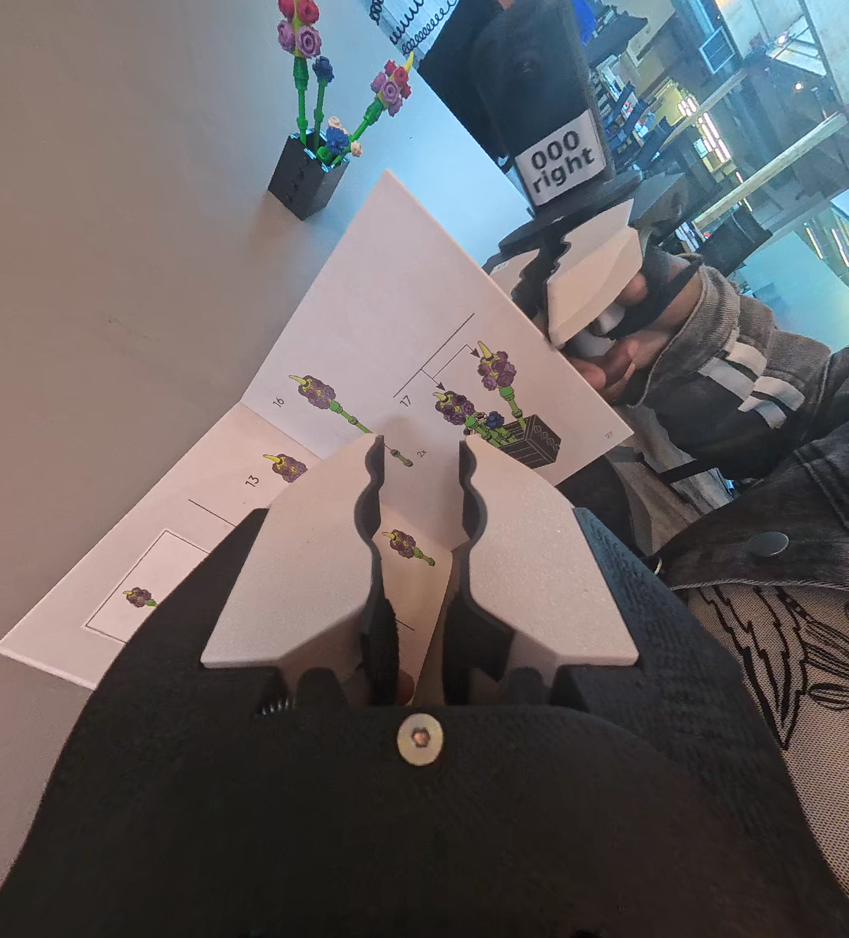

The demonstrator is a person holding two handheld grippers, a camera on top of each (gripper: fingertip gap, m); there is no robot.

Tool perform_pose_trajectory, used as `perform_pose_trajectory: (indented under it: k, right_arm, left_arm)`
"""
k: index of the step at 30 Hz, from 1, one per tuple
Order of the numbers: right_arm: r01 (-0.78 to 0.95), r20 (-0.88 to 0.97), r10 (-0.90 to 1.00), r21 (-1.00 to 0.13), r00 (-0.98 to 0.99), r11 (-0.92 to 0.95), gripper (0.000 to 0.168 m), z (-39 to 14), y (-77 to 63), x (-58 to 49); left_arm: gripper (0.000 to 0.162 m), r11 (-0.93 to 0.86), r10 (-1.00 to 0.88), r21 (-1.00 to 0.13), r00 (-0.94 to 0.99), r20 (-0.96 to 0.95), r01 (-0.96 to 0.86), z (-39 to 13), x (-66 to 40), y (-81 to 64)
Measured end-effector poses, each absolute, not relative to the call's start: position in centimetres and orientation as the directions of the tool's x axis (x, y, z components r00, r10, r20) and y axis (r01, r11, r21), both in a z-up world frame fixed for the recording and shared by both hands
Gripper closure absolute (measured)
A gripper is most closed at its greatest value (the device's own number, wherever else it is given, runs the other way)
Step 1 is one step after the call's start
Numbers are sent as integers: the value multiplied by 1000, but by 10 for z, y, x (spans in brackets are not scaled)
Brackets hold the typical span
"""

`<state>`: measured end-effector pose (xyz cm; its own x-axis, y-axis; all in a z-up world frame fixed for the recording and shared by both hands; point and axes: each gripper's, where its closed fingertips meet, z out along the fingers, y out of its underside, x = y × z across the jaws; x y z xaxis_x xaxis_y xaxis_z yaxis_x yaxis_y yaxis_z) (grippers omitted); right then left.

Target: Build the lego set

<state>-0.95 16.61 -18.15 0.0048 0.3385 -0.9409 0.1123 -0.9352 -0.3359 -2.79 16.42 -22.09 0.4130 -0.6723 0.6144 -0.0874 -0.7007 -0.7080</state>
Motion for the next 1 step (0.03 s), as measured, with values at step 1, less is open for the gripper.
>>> perform_pose_trajectory:
  k: [1]
  right_arm:
    - [113,-940,342,-339,8,-934,158,-181,166,-9]
  left_arm:
    - [135,-700,-674,-708,414,612,-91,-221,-28,164]
